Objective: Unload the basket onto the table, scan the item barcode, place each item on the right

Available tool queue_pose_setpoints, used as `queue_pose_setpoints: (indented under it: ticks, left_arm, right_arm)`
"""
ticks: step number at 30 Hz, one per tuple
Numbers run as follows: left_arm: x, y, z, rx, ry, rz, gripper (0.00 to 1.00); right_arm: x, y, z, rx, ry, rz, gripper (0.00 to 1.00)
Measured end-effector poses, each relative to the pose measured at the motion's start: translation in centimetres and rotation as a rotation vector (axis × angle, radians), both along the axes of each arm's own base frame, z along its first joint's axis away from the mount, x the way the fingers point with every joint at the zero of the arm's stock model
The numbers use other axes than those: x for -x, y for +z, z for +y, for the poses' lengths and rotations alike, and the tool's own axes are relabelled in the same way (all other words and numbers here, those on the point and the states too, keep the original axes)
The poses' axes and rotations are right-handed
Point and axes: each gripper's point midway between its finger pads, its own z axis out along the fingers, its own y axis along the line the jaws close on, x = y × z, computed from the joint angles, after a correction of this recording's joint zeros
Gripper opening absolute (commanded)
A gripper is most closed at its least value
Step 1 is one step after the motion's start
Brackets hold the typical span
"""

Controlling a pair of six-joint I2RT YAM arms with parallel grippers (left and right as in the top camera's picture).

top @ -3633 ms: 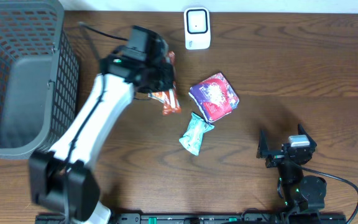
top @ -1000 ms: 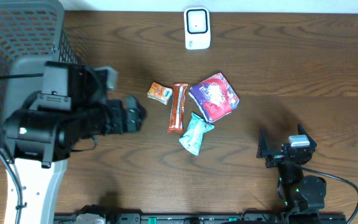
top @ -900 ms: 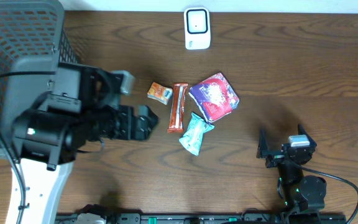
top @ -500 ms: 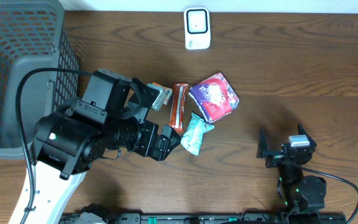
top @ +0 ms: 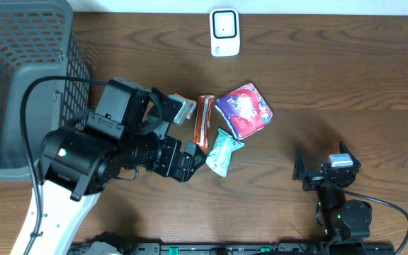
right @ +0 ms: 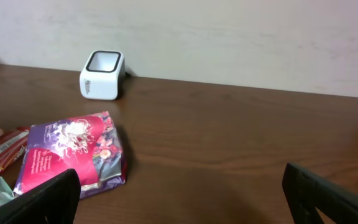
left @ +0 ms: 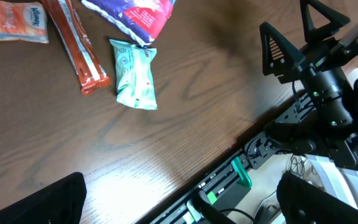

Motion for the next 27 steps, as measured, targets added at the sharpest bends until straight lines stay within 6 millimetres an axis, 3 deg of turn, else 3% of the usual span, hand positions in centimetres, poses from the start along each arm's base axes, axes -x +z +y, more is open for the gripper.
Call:
queue_pose_setpoints:
  ticks: [11,27]
  left_arm:
    - [-1.0,-1.7,-0.5,-0.031,0.0,0.065,0.98]
    - [-1.1,-1.8,-0.5,-0.033,0.0,0.068,0.98]
  right_arm:
    - [0.0,0.0,0.0,0.0,0.0,0.0,0.99]
    - [0.0,0.0,0.0,0.0,0.0,0.0,0.99]
